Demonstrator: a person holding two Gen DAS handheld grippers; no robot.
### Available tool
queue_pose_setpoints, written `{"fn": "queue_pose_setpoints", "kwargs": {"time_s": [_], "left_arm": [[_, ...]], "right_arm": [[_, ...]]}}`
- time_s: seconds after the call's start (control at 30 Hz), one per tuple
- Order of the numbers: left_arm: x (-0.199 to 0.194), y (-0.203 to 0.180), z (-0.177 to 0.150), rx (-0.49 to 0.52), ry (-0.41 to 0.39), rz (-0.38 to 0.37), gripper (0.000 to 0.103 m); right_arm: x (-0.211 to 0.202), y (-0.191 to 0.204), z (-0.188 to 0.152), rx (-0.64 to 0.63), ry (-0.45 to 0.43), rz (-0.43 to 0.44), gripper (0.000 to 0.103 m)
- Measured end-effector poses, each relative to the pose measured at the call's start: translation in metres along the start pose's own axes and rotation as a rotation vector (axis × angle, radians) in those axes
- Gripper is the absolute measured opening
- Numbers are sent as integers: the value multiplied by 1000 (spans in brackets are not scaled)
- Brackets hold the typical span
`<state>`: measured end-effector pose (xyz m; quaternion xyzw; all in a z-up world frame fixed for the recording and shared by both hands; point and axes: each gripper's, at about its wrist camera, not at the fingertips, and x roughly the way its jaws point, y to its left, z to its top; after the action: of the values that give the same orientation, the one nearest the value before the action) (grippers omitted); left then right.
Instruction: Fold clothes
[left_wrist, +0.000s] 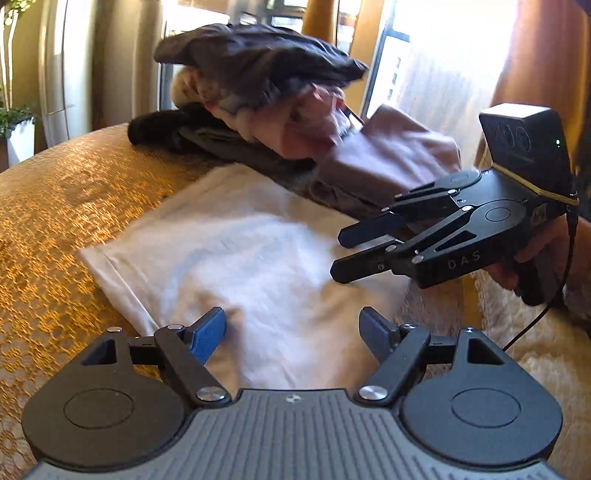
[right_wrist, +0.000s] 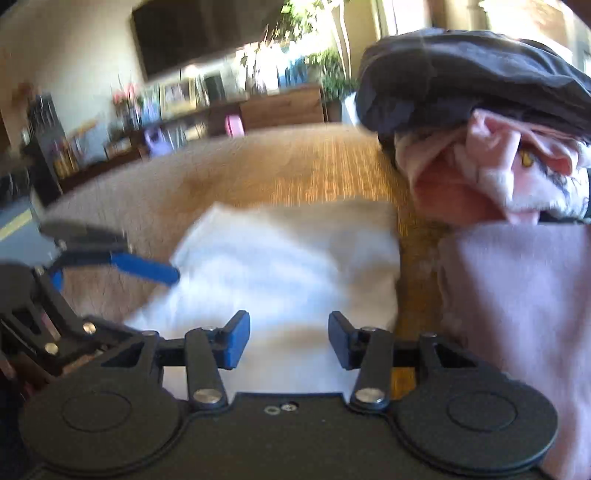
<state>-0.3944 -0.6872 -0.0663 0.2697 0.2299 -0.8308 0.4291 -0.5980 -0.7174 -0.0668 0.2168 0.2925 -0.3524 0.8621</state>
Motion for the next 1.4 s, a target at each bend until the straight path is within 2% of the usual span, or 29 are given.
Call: {"fn": "queue_pose_setpoints", "kwargs": {"time_s": [0.07, 0.13, 0.4, 0.57, 0.63, 0.73, 0.93, 1.1, 1.17, 1.3, 1.4], "left_arm": [[3, -3, -8, 2, 10, 7, 79], [0, -6, -11, 12, 19, 16, 80], [-13, -14, -22, 21, 65, 36, 80], [-28, -23, -24, 21, 53, 69, 81], [-35, -27, -21, -6, 41, 95, 81], [-41, -31, -14, -67, 46, 136, 84], [-53, -46, -9, -141, 71, 276, 85], [-73, -54, -7, -227, 42, 266, 85], [-82, -59, -6, -243, 23, 268, 85], [-95, -64, -2, -265, 9, 323, 85], [-100, -66, 0, -245, 12, 371, 85]], "right_arm": [[-1, 7, -11, -34, 29, -19, 103], [-10, 2, -22, -28, 3, -21, 103], [-29, 4, -34, 7, -1, -98, 103], [-41, 9, -39, 59, 20, -163, 103], [-46, 11, -40, 80, 29, -188, 103], [-55, 22, -35, 151, -19, -221, 103], [-76, 48, -29, 210, -83, -312, 103], [-92, 60, -32, 278, -83, -343, 103], [-99, 68, -32, 258, -88, -350, 103], [-107, 85, -30, 216, -88, -368, 103], [-108, 94, -29, 215, -96, -364, 103]]}}
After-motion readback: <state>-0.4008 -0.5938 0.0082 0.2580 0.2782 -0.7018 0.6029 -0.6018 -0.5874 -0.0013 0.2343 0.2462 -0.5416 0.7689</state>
